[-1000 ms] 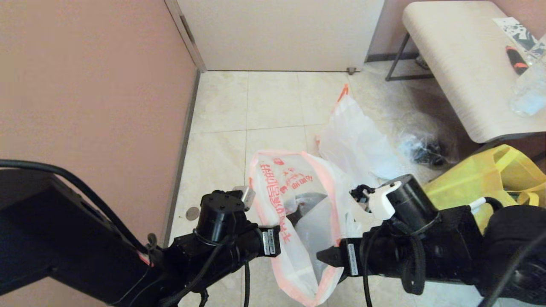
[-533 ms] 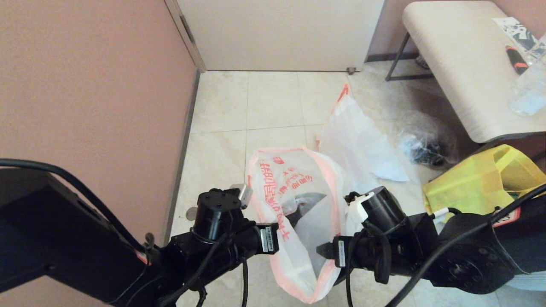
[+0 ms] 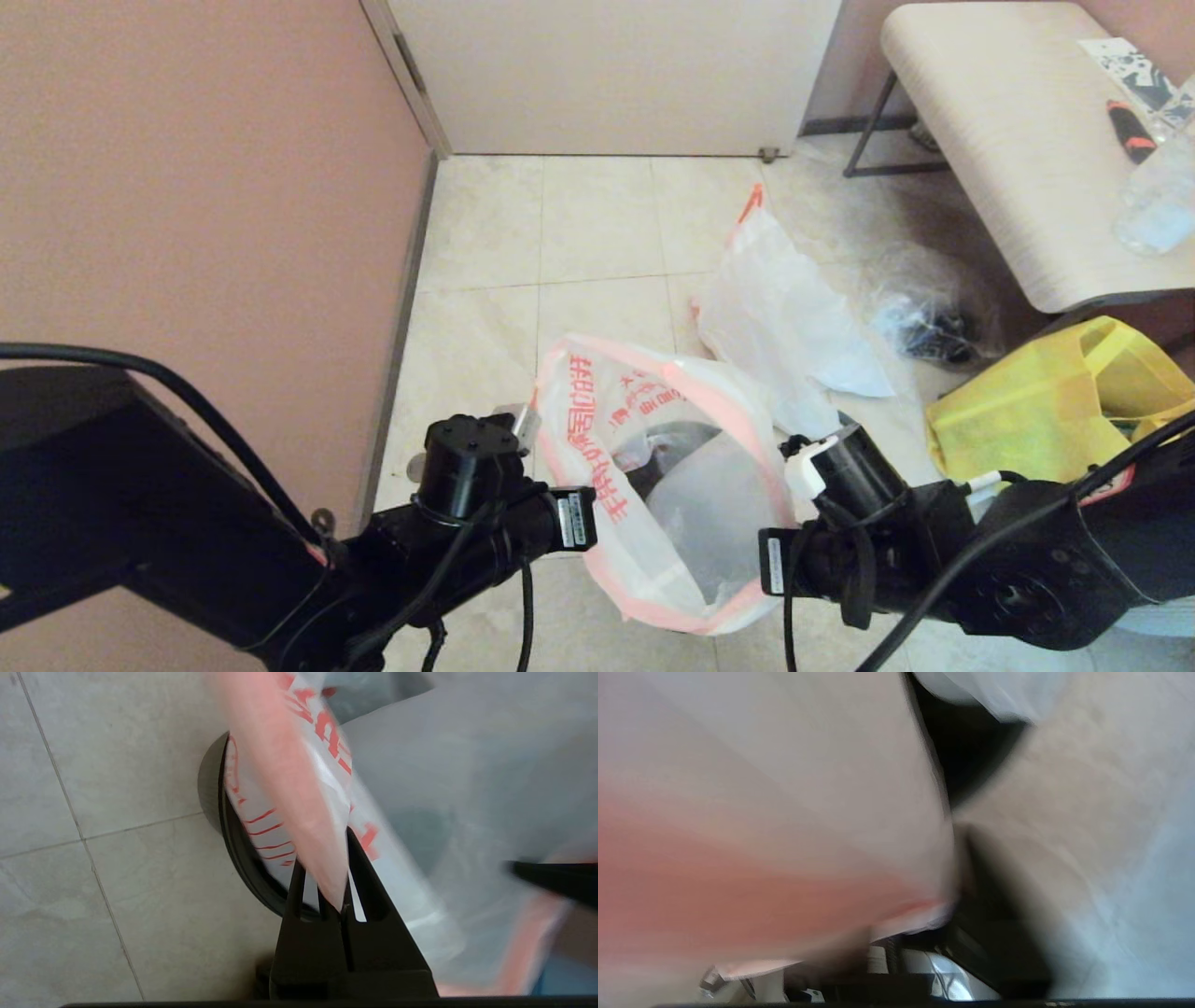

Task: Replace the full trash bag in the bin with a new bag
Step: Put the new garbage bag on the trash can

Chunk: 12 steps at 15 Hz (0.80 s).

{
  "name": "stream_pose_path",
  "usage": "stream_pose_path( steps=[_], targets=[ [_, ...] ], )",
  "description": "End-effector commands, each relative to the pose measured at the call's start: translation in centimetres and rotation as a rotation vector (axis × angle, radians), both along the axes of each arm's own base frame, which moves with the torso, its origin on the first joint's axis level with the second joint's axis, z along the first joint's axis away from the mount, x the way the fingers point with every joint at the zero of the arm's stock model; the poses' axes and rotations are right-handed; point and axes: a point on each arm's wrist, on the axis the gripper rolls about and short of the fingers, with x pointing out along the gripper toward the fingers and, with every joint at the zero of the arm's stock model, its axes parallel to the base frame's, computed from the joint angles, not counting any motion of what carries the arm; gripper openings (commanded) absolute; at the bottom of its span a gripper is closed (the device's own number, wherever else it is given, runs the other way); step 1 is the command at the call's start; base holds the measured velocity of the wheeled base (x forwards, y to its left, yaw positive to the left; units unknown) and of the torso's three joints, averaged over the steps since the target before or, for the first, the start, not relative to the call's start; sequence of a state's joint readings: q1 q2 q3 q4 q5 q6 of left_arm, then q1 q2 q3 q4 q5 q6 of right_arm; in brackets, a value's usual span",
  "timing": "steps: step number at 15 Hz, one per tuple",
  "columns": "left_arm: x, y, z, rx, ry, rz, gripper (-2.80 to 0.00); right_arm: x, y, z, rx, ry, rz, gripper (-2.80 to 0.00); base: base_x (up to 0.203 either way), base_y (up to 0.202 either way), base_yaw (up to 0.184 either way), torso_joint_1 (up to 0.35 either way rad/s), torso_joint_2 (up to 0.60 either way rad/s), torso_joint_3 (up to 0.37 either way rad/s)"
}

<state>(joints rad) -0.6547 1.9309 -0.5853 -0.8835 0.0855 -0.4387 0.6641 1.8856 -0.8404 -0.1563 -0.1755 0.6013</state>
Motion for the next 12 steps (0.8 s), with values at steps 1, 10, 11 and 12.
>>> stream_pose_path(
  steps=[1,10,11,12],
  targets=[
    [0.7,-0.2,-1.6,0.014,0.019,0.009,-2.8,-0.9,-1.4,-0.3,-0.015,0.019,-0.021,-2.8,0.0,0.0,0.0,0.0,0.0,0.0],
    [0.5,0.0,-7.9,0.235,0.133,-0.157,-2.8,3.7,-1.6,-9.9,-0.159,0.16,-0.032,-2.8,0.0,0.0,0.0,0.0,0.0,0.0],
    [0.2,0.2,-8.9,0.282,0.153,-0.177,-2.8,3.9,-1.5,-10.9,-0.167,0.17,-0.032,-2.8,0.0,0.0,0.0,0.0,0.0,0.0],
    [-0.1,0.7,-9.7,0.344,0.187,-0.198,-2.8,4.2,-1.4,-11.7,-0.166,0.163,-0.029,-2.8,0.0,0.0,0.0,0.0,0.0,0.0]
  ],
)
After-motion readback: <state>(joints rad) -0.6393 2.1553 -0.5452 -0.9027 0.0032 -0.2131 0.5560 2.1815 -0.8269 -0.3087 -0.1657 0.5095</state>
